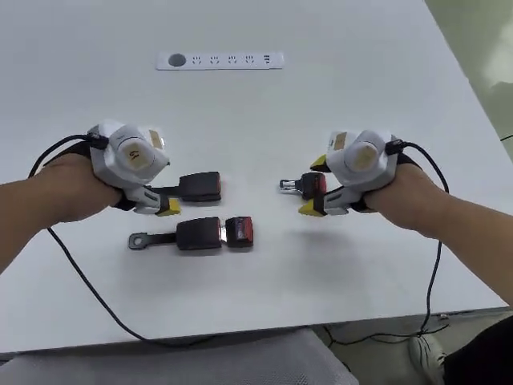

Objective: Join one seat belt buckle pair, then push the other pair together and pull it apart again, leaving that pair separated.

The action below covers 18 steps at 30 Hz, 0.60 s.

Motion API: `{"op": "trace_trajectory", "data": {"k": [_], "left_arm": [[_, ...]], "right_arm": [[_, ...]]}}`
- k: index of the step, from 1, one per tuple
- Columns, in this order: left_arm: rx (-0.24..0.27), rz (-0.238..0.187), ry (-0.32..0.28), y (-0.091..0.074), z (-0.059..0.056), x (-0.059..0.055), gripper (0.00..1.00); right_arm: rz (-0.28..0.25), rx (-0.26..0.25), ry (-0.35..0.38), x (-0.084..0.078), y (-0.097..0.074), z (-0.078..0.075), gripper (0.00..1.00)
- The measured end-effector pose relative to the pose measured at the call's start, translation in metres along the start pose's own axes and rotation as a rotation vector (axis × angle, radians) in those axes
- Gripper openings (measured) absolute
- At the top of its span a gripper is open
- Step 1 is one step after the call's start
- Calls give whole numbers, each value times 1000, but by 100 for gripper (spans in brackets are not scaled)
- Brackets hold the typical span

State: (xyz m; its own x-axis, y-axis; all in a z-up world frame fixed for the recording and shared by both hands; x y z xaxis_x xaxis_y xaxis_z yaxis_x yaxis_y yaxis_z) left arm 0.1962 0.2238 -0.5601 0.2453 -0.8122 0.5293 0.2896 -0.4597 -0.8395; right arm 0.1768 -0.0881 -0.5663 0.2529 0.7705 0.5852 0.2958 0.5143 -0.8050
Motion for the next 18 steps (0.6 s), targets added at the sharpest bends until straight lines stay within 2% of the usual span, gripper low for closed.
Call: {"op": "trace_trajectory", "data": {"k": [5, 6, 8, 9, 11, 13, 18], "left_arm": [[12, 12, -20, -26, -13, -20, 65], [19, 6, -41, -29, -17, -27, 66], [38, -16, -70, -39, -23, -34, 68], [42, -23, -82, -43, -26, -37, 69], [51, -36, -128, -45, -31, -50, 70], [59, -42, -149, -49, -34, -60, 72], [86, -74, -205, -60, -47, -73, 80]], "right_arm": [[-10, -29, 25, -3, -10, 17, 60], [-15, -34, 36, -3, -13, 20, 61], [-33, -46, 78, -4, -17, 25, 63], [-31, -49, 75, -3, -21, 29, 64], [-39, -65, 110, -8, -24, 32, 66], [-50, -75, 147, -11, -28, 37, 70], [-65, -93, 189, -20, -38, 45, 72]]}}
Point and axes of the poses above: the centre of the closed fingertips' face, and the gripper's own axes: y roughly forward along the fingers, z roughly to its left, x roughly out of its top, the point moved 9 cm from there along -y, roughly backward along the fingers
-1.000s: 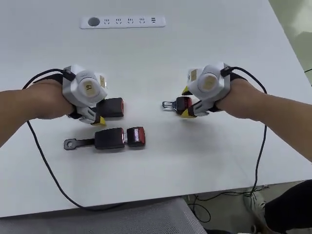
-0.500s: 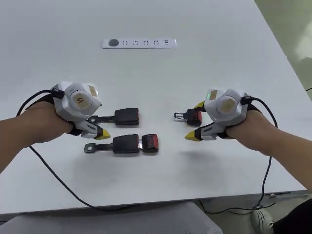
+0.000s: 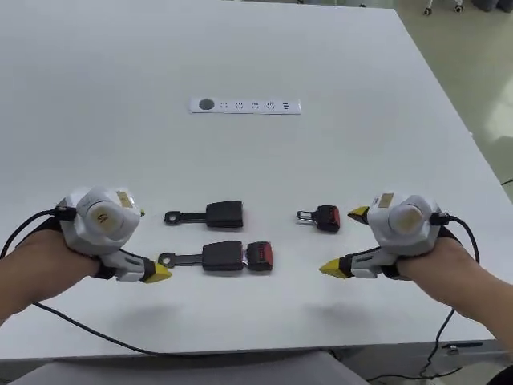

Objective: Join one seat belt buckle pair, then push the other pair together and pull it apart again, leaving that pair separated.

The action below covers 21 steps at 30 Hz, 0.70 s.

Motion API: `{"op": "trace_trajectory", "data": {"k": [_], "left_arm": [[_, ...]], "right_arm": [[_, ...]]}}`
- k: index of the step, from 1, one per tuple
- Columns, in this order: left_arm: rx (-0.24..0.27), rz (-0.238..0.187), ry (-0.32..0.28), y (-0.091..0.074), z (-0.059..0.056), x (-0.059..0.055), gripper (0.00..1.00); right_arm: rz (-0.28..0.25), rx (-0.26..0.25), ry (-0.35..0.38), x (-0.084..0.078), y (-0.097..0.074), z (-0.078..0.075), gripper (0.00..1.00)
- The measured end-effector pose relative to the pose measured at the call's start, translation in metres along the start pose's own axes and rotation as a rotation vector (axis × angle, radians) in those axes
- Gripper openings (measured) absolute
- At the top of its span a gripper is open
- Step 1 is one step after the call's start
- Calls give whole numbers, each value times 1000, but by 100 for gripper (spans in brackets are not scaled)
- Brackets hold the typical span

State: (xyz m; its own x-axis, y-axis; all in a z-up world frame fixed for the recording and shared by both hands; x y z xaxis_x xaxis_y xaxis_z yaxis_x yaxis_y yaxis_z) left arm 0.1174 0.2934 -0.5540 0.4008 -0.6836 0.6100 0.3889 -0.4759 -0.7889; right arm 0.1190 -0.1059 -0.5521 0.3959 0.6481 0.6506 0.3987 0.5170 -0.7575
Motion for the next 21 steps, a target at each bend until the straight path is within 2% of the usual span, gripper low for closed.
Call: {"op": "trace_trajectory", "data": {"k": [2, 4, 6, 8, 10, 13, 16, 18, 21], "left_arm": [[5, -15, -20, -3, -1, -7, 82], [-4, -12, -36, -4, -3, -13, 83], [10, -6, -50, -6, -4, -18, 86], [18, -9, -78, -7, -2, -21, 88], [29, -21, -89, -10, -2, -23, 92], [45, -34, -117, -12, 0, -27, 96], [42, -32, -150, -11, -5, -28, 100], [44, -32, -159, -10, -6, -31, 100], [50, -42, -180, -10, -6, -32, 100]], "right_arm": [[-5, -4, 37, -6, -4, 2, 75], [-9, -8, 46, -9, -7, 7, 78], [-17, -16, 66, -11, -11, 12, 81], [-29, -26, 90, -12, -14, 15, 86], [-51, -40, 109, -15, -14, 7, 91], [-62, -44, 134, -16, -14, 11, 95], [-67, -50, 142, -18, -15, 14, 99], [-65, -59, 148, -21, -15, 10, 99], [-67, -61, 168, -20, -17, 16, 99]]}}
Point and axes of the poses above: the centre of the closed fingertips' face, and the gripper's own axes: y roughly forward along the fingers, z roughly to its left, x roughly out of its top, the point moved 9 cm from there along -y, roughly backward along the fingers
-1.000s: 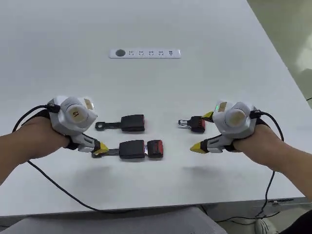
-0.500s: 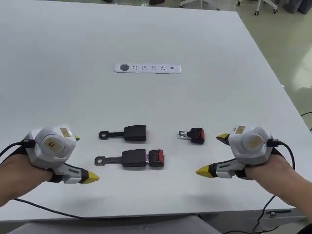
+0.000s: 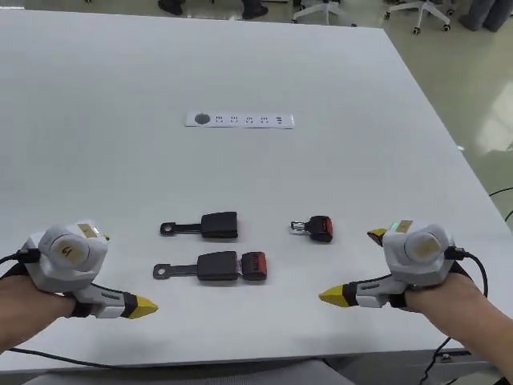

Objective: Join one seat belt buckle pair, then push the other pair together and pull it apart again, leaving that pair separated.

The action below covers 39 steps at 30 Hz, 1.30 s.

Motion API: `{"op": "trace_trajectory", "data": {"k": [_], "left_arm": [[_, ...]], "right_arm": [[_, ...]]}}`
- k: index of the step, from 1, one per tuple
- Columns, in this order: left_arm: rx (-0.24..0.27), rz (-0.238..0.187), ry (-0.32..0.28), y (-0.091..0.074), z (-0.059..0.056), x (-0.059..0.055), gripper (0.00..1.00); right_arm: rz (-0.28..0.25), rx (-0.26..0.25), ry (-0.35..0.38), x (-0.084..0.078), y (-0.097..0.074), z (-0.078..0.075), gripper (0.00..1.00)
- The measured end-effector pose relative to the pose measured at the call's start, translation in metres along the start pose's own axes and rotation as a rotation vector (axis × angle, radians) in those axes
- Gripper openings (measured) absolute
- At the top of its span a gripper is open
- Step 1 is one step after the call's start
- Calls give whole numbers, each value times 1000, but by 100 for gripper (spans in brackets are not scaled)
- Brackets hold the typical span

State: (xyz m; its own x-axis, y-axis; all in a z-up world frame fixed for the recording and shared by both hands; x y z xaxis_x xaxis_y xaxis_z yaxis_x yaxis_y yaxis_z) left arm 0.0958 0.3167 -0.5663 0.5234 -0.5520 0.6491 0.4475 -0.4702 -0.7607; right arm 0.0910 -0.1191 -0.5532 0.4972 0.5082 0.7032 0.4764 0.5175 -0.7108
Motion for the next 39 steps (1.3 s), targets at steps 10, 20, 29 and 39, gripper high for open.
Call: {"op": "trace_trajectory", "data": {"k": [10, 20, 29, 39], "left_arm": [[4, -25, -24, -5, -4, -1, 100], [8, -26, -41, -7, -9, -4, 100], [10, -34, -48, -6, -8, -4, 100], [6, -31, -46, -3, -8, -5, 100]], "right_arm": [[-2, -5, 14, -5, -1, -3, 99], [-11, -14, 16, -8, -1, -6, 99], [-19, -19, 14, -3, -4, -3, 99], [-19, -22, 10, -5, -1, -7, 99]]}}
Point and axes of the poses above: the centre of the closed fingertips' face, and the gripper's own axes: y roughly forward along the fingers, z roughly to its left, x roughly out of its top, the point moved 9 cm from there along -y, roughly backward along the fingers
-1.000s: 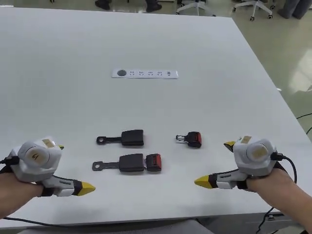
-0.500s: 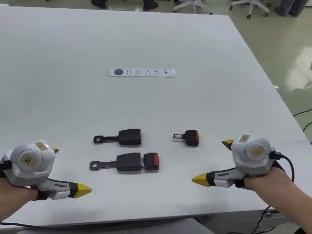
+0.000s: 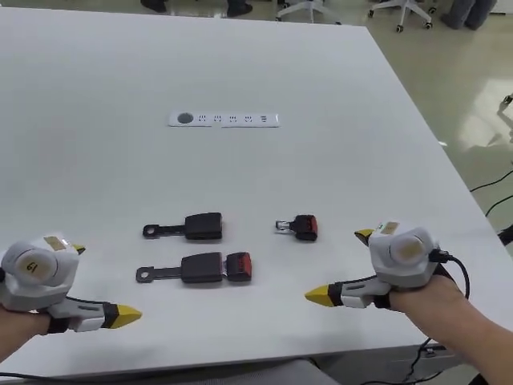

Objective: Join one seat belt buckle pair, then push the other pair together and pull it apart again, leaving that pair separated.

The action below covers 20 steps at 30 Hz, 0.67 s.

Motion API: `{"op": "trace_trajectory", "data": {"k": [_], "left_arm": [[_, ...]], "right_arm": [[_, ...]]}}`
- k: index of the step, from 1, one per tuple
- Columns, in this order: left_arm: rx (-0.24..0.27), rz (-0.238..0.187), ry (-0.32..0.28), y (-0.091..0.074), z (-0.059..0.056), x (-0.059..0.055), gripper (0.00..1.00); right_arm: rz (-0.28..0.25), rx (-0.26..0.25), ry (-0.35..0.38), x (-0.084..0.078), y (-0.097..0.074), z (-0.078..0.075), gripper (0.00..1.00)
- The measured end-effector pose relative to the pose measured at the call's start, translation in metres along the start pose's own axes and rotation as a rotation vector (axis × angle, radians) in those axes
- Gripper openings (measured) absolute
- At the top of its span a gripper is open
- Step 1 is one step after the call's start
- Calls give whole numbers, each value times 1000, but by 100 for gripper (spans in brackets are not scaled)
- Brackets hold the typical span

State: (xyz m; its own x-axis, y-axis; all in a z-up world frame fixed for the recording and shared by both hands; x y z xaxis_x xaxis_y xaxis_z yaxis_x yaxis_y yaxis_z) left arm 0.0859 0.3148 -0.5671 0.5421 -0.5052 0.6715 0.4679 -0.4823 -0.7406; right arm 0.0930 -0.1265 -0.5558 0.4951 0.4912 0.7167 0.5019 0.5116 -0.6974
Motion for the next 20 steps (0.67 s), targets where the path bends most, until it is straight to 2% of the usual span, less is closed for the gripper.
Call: {"op": "trace_trajectory", "data": {"k": [8, 9, 20], "left_arm": [[-6, 0, 3, 1, -8, 6, 100], [-7, -1, 3, 1, -9, 7, 100], [-10, -5, 1, 2, -4, 5, 100]], "right_arm": [[3, -9, -3, 5, -9, 3, 99], [4, -9, 0, -2, -3, -3, 99], [10, -18, -4, -3, -4, -2, 99]]}}
Point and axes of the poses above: the centre of the closed fingertips' face, and the gripper's own axes: y roughly forward along the fingers, z roughly to its left, x roughly out of its top, the point moved 9 cm from there along -y, roughly backward along the fingers
